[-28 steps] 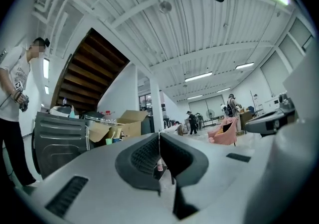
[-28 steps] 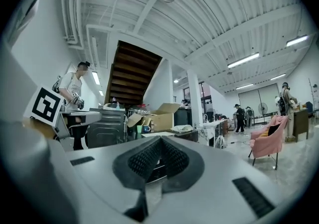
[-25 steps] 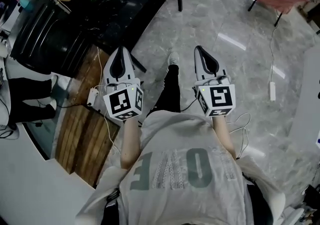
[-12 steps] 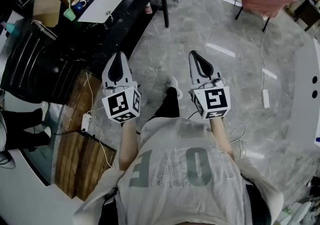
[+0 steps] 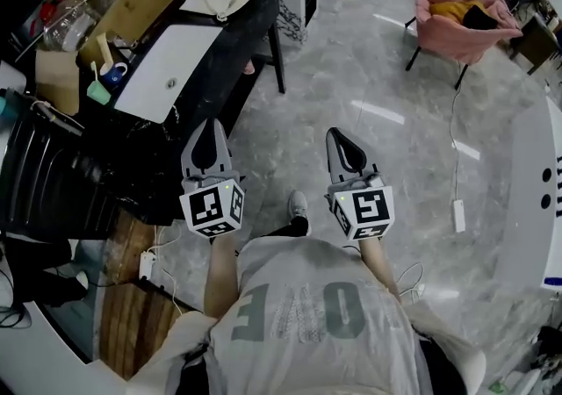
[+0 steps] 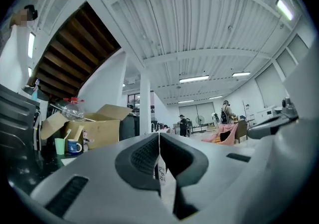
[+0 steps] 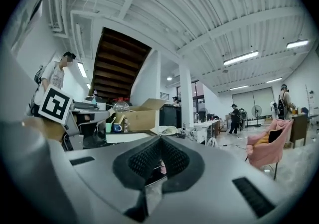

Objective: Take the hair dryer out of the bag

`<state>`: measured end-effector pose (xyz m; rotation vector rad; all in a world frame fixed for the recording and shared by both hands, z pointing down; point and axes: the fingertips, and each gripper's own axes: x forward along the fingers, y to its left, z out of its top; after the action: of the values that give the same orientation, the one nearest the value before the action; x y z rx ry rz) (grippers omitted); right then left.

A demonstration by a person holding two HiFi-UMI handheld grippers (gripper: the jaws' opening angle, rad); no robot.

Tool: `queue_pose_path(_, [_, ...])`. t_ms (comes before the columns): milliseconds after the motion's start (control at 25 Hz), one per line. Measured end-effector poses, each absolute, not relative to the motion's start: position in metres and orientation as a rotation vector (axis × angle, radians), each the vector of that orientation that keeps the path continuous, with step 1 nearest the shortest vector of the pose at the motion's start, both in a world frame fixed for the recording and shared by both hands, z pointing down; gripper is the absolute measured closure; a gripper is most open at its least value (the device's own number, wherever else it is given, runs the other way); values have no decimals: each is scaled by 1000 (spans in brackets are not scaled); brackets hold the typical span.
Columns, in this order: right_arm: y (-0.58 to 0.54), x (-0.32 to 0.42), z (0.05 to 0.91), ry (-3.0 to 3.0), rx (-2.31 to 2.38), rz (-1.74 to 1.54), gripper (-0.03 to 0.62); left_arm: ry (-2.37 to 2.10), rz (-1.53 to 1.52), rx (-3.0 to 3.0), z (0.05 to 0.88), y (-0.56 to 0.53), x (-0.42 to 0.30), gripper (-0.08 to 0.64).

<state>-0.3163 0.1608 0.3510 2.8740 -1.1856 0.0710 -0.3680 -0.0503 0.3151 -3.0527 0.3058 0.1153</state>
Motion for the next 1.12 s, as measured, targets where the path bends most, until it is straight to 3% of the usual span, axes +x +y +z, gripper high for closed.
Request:
queue_pose_path(280, [110, -236, 361, -1285, 2817, 137, 561, 344, 137, -3092, 319, -86, -289, 529])
queue_pose_path(640, [74, -180, 389, -1353, 2789, 193, 561, 499, 80, -3078, 342, -137, -240, 529])
queue_pose_path(1120, [50, -101, 384, -1516, 2783, 163, 561, 532, -2, -3099, 357, -109, -171, 529])
